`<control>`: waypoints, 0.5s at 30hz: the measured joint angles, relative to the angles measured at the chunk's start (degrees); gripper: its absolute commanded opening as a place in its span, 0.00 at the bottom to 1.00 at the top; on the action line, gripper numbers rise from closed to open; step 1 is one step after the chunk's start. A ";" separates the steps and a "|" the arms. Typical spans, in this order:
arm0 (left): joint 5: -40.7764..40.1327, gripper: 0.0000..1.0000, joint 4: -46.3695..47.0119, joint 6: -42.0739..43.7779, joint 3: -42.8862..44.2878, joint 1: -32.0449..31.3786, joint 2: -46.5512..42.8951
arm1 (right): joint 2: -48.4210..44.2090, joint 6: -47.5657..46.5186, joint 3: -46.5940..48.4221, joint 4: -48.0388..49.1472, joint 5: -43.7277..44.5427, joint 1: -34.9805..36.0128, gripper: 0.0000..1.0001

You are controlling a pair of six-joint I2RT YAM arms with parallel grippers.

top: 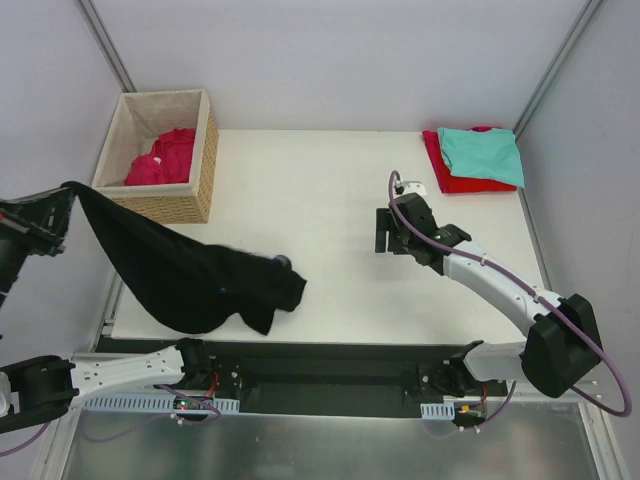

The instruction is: Fold and stack the t-shirts

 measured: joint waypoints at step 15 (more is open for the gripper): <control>0.07 0.00 -5.09 -7.87 -21.16 -0.07 10.71 | 13.57 -3.63 20.33 -1.86 -6.62 24.44 0.79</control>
